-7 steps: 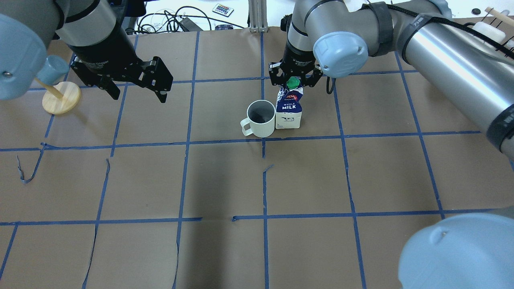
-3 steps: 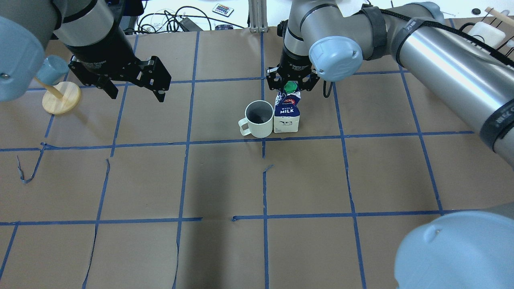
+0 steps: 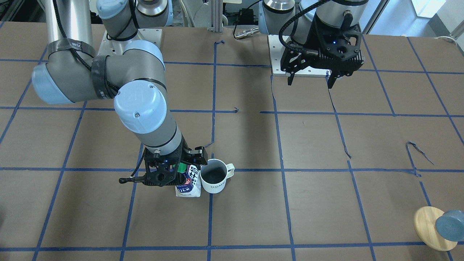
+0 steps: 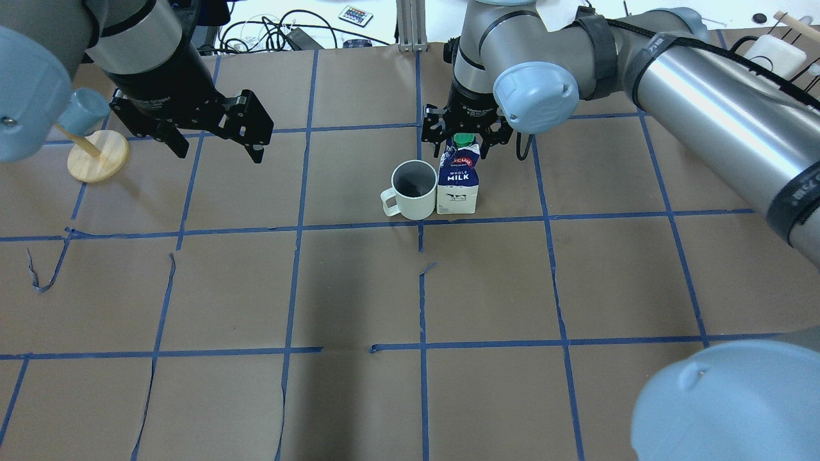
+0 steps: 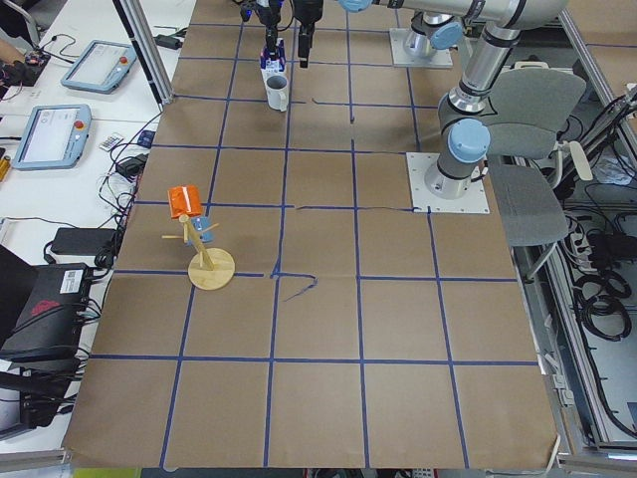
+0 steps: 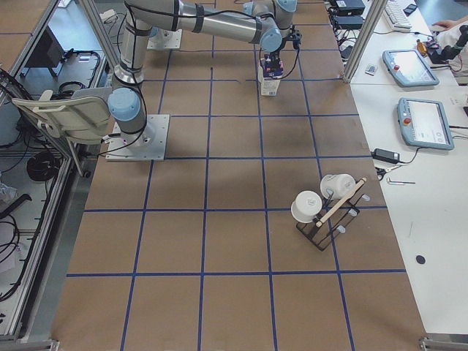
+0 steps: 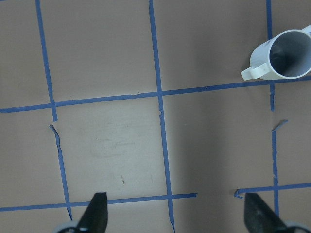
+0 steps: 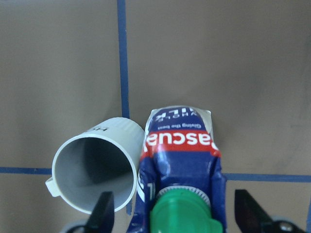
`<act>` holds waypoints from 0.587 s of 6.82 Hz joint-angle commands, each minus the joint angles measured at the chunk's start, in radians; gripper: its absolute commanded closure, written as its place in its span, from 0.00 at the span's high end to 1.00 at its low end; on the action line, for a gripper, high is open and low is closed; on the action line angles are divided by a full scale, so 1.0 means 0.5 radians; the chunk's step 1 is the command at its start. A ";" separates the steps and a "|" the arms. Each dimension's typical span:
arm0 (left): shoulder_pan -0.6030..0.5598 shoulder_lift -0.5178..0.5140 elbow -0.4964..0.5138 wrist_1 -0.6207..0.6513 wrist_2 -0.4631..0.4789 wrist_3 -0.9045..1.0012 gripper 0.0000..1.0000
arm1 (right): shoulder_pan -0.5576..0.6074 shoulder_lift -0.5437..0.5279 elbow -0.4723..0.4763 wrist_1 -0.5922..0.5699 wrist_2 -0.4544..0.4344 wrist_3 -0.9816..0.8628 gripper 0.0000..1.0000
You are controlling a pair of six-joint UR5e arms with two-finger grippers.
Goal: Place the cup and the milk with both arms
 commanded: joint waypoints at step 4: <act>0.021 -0.006 0.003 0.056 -0.033 -0.172 1.00 | -0.352 -0.643 0.010 0.558 -0.138 -0.712 1.00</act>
